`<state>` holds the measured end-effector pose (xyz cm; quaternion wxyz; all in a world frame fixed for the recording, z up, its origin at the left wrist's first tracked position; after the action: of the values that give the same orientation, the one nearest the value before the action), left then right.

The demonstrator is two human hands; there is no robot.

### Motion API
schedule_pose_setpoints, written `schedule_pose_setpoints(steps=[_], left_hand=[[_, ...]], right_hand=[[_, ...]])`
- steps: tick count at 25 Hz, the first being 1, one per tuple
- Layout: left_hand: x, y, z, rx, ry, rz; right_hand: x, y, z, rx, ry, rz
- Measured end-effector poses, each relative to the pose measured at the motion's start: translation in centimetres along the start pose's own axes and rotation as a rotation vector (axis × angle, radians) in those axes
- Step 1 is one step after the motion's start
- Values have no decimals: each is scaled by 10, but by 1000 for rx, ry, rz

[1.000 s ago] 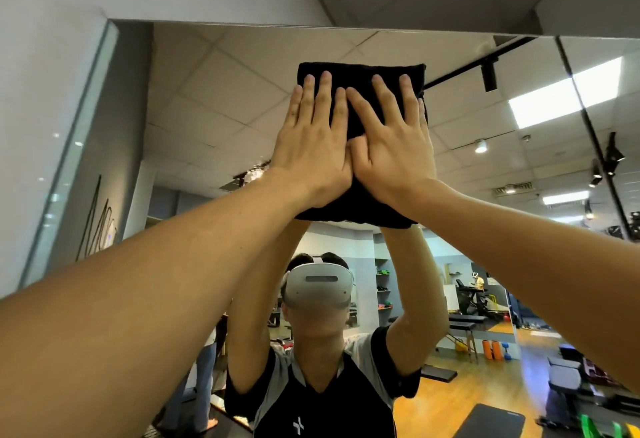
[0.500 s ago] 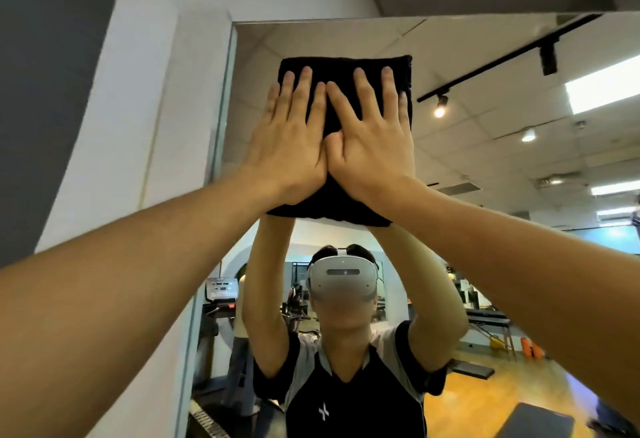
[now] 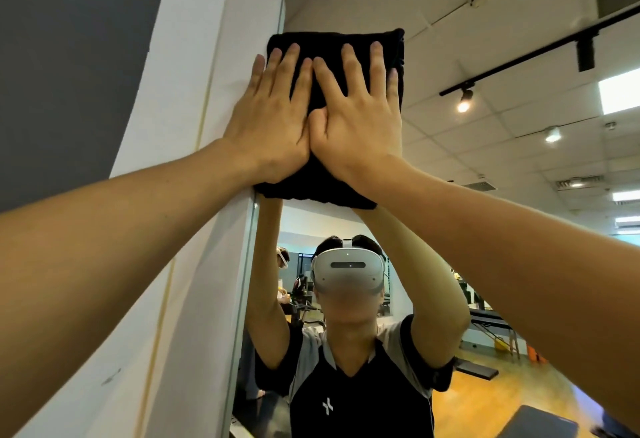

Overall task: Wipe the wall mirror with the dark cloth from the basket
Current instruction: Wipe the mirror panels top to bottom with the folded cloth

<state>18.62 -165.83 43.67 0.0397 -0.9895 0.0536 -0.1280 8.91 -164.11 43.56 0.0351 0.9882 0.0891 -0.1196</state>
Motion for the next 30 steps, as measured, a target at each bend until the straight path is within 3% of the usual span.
schedule_pose_setpoints(steps=[16,30], left_hand=[[-20,8,90,15,-18,60],[-54,5,87,-75,-48,80]], right_hand=[[24,-4,84,48,-58,24],[-8,-9,92,106,-160,63]])
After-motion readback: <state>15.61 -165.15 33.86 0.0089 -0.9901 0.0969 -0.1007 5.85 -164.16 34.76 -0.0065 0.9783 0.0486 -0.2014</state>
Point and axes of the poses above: each hand's wrist, its own z-axis away from the middle knuckle, its own y-axis out of the palm, x = y × z, the point moved 10 cm from there along -z, towards the middle knuckle, and after that the axes turned 3 degrees about -y, right-handed, at the moved point
